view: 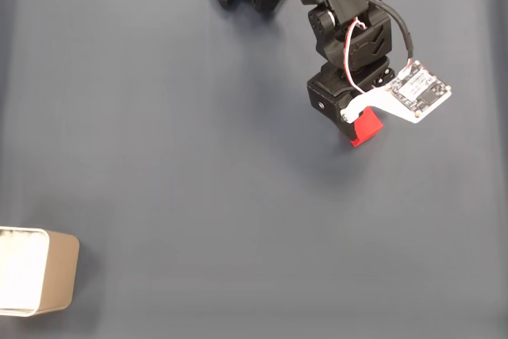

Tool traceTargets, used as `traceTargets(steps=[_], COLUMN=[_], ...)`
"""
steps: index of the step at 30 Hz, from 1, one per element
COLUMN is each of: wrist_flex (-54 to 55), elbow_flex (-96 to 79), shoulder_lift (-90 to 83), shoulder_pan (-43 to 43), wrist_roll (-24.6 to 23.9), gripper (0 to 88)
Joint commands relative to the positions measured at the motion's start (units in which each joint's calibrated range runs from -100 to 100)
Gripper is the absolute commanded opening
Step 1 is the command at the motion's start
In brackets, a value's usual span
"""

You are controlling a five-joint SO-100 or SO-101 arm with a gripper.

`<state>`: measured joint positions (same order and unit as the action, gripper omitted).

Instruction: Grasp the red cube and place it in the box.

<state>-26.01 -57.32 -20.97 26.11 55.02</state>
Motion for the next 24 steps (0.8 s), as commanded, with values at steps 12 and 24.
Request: traceTargets(steps=[12,24], wrist_flex=[-1.6,-1.8], elbow_flex=[1.9,1.8], shoulder_lift=[-0.5,-0.9], shoulder_pan=[0.4,0.7], wrist_roll=[1.4,0.9], gripper=[20.7,14.8])
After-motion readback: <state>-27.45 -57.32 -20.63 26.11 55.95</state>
